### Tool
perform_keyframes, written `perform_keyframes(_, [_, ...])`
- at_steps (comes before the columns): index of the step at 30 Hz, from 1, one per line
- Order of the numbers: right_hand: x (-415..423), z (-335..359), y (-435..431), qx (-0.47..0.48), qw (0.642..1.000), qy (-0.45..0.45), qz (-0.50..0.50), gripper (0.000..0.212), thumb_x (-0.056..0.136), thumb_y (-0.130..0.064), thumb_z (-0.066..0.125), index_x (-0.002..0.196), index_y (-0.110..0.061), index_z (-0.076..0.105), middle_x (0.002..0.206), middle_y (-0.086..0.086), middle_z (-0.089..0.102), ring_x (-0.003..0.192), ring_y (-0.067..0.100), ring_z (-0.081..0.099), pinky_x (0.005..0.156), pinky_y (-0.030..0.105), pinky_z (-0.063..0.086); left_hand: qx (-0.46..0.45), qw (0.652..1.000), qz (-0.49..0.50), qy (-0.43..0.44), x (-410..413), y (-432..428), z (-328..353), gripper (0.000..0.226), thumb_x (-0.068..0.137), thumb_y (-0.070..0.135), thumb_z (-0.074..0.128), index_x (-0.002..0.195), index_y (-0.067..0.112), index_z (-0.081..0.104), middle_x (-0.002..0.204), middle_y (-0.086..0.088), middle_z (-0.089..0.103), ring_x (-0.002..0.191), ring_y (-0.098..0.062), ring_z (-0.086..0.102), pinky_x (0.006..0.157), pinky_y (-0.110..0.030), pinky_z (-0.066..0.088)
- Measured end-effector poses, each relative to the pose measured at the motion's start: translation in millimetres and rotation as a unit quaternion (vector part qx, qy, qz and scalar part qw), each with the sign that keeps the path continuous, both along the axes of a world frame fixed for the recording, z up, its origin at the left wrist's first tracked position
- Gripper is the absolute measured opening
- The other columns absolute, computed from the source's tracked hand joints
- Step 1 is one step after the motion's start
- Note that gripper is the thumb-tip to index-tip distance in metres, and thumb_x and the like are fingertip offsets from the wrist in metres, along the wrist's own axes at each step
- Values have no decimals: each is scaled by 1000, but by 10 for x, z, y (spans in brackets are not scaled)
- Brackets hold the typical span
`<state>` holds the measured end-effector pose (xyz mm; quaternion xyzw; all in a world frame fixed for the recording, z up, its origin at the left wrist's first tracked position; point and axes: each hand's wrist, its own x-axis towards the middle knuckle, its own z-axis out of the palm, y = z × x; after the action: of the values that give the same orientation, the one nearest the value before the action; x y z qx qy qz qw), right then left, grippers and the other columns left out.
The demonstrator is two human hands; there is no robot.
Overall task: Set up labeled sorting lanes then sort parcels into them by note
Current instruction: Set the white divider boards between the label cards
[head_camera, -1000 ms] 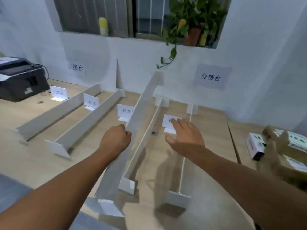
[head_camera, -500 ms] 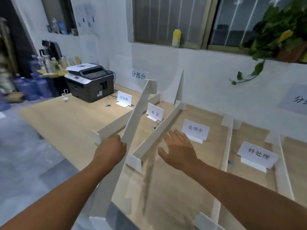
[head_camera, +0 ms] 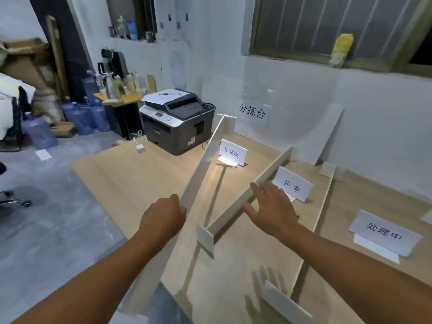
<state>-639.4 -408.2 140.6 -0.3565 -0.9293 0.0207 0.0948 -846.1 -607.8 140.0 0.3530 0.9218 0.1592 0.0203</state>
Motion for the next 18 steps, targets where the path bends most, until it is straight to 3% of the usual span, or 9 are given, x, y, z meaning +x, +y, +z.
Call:
perform_keyframes(5, [-1011,-109,70,22,998,-18,-54,70,98,-63,32,156,-23,36,156,4,42,147,26,29,118,44,25,6,999,-43,-6,-1209,253,-157,24,95,26,45,73,22,35,70,2,44,56,-14,41,49,-29,27])
perform_keyframes(10, [-1812,-120,-75,-2,994,-24,-110,72,98,-65,30,159,-25,29,162,3,35,152,25,24,122,44,23,6,994,-106,-13,-2186,570,-193,14,99,29,45,89,20,45,77,3,50,59,-15,48,55,-30,40])
perform_keyframes(15, [-2455,-63,4,-23,990,-6,-141,71,99,-63,31,160,-27,27,165,1,30,154,22,17,124,42,17,-9,986,-158,-49,-2873,1147,-225,13,99,25,44,95,14,50,90,-5,59,73,-26,56,64,-32,47])
perform_keyframes(18, [-2799,-181,181,-43,987,8,-152,70,100,-63,32,160,-28,25,165,1,29,155,21,16,124,41,16,-2,983,-173,-69,-3197,1554,-429,11,99,22,43,97,14,50,90,-6,60,68,-22,54,60,-31,44])
